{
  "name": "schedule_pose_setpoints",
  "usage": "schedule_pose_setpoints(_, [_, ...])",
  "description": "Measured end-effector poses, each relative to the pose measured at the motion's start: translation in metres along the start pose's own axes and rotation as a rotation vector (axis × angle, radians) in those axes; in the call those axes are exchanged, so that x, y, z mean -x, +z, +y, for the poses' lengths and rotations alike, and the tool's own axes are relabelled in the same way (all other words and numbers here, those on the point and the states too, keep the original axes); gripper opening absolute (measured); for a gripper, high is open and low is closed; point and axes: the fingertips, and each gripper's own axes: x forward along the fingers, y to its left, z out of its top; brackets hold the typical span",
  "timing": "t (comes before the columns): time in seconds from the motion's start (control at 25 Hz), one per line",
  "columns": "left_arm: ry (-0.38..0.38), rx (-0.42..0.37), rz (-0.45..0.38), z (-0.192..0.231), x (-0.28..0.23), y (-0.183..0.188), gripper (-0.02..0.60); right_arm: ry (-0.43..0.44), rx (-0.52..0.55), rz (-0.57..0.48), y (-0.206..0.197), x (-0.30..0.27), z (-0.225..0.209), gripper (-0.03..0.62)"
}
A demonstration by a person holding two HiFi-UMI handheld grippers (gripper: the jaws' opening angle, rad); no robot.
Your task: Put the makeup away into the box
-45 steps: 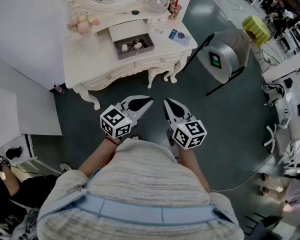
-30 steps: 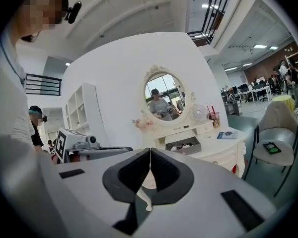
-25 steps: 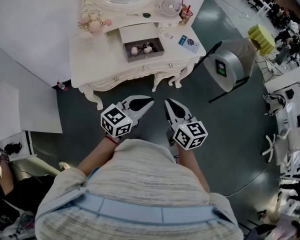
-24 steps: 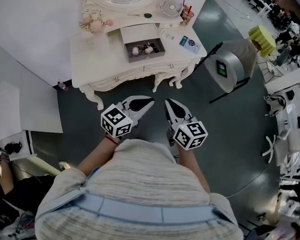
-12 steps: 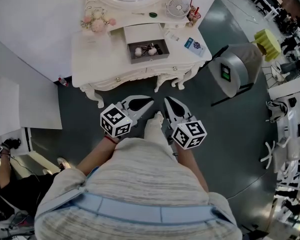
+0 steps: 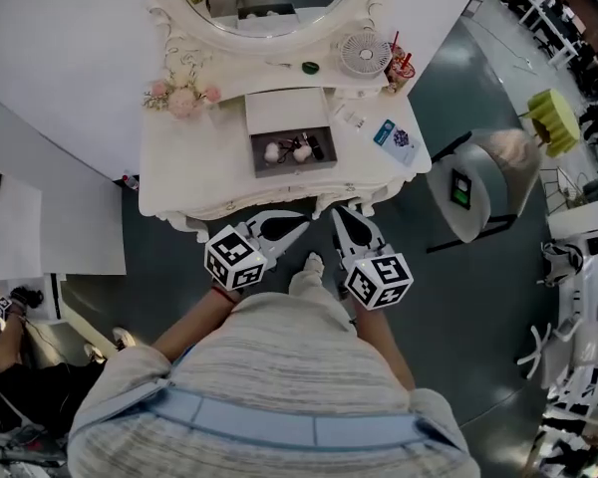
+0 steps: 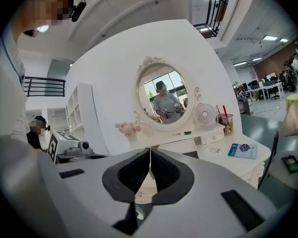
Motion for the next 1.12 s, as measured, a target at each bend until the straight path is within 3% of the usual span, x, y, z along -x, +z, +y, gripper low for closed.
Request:
schedule_pose_setpoints(0.4, [0.041,0.015,0.006,0.06,-0.072,0.04,0.015,0.056,-0.022,0.028,0.04,-0.053,-0.073,0.011])
schedule_pose_setpoints(1.12, [0.065,-0.004,0.023,0.096,-0.147,0.063,0.015,0.156,-0.016,0.06,0.067,-0.096,-0.139,0.011])
